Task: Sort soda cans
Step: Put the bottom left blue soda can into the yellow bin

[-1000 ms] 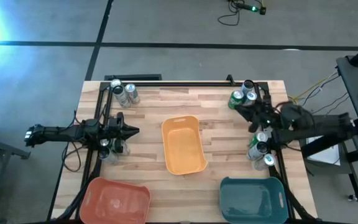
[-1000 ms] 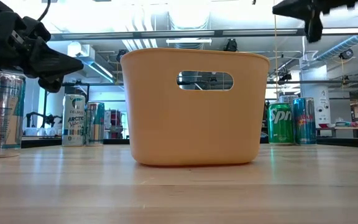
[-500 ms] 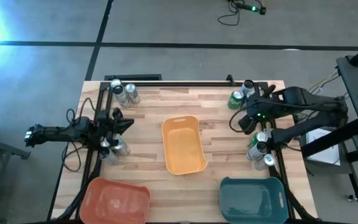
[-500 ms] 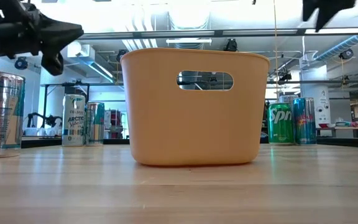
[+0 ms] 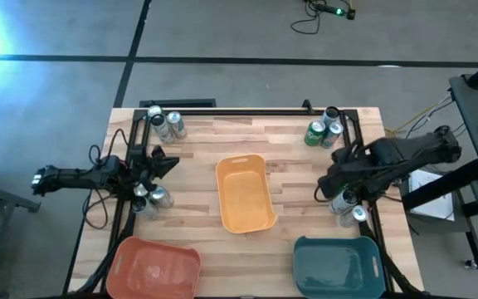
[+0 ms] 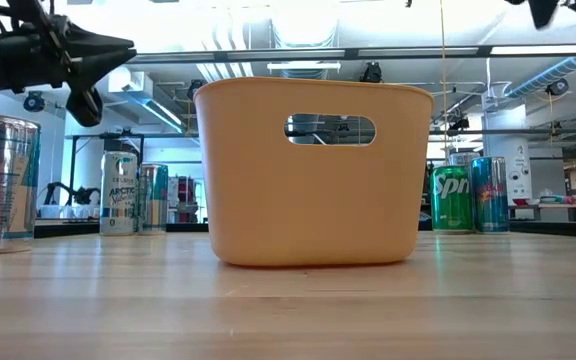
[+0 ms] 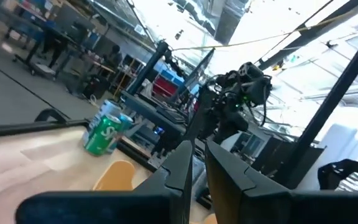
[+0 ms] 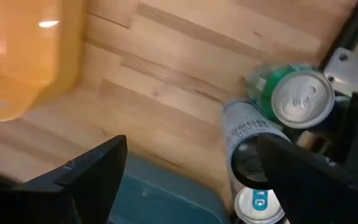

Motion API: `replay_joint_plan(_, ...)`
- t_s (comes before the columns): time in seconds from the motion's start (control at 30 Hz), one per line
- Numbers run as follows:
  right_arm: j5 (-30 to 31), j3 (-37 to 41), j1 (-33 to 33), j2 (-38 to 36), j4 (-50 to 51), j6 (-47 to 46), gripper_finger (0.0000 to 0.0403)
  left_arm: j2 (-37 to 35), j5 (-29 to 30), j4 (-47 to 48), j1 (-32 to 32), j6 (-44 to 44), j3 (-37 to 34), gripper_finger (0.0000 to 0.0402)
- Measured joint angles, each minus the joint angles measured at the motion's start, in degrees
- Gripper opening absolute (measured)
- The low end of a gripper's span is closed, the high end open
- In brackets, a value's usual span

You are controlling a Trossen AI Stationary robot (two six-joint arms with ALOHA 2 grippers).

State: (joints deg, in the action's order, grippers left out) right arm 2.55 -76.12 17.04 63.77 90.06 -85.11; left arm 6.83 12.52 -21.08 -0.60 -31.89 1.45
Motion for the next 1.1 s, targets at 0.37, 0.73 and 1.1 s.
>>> replay_joint_plan(0.37,0.00,8.80,1.59,-8.04,-0.03,-9.98,0.0354,8.06,-1.12,0.30,0.00,-5.50,-0.04,0.0144)
replay_joint_plan(0.73,0.89,13.06,1.59,-12.29,0.05,-8.48,0.0354,17.49,-0.81,3.01,0.09,-0.25,8.27,0.0213)
replay_joint_plan(1.1,11.80,5.52,1.44,-12.81,-0.08,11.49,0.0354,23.64,11.20,16.72,0.11,-1.07,25.87,0.0217)
